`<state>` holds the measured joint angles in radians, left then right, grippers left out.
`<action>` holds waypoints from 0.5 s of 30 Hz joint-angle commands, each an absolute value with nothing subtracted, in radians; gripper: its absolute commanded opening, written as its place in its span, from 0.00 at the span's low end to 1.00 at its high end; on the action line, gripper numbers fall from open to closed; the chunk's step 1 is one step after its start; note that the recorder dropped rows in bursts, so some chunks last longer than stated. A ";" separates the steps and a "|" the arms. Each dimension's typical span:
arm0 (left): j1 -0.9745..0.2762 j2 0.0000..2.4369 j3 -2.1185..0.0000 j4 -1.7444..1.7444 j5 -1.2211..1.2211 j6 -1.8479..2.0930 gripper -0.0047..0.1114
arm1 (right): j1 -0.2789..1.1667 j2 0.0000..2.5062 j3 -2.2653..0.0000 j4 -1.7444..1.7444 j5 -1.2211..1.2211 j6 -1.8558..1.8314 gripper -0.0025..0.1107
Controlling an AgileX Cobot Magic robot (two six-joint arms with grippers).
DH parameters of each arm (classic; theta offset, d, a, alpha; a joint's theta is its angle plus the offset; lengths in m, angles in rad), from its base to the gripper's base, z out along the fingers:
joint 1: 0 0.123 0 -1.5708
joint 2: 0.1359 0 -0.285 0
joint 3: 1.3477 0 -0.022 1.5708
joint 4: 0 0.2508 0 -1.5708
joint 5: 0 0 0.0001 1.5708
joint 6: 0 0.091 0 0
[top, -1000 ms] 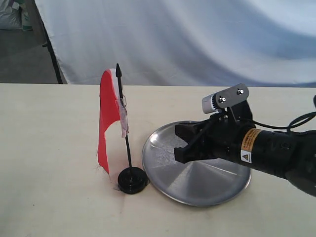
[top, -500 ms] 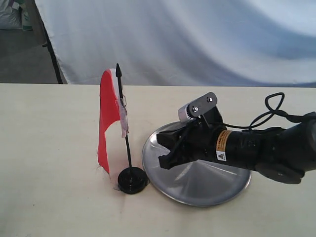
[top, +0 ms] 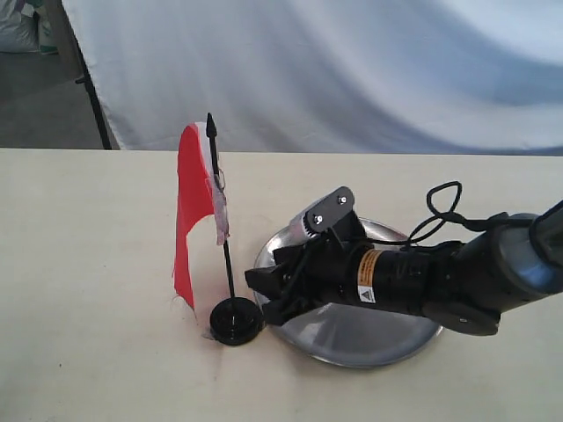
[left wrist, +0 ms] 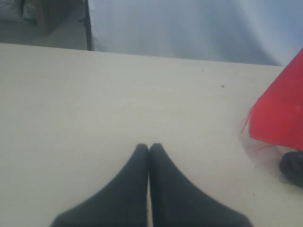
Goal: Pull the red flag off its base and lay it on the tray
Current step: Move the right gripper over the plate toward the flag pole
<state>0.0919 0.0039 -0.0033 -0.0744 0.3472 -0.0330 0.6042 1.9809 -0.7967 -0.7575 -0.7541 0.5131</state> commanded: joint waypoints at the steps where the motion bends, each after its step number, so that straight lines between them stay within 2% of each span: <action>1: 0.095 0.000 0.000 -0.082 0.345 -0.030 0.04 | 0.658 1.993 -0.802 -0.772 -0.778 0.400 0.52; 13: 0.095 0.000 0.000 -0.082 0.345 -0.030 0.04 | 0.703 1.997 -0.836 -0.653 -0.773 0.313 0.53; 15: 0.095 0.000 0.000 -0.082 0.345 -0.030 0.04 | 0.703 2.008 -0.863 -0.655 -0.768 0.342 0.45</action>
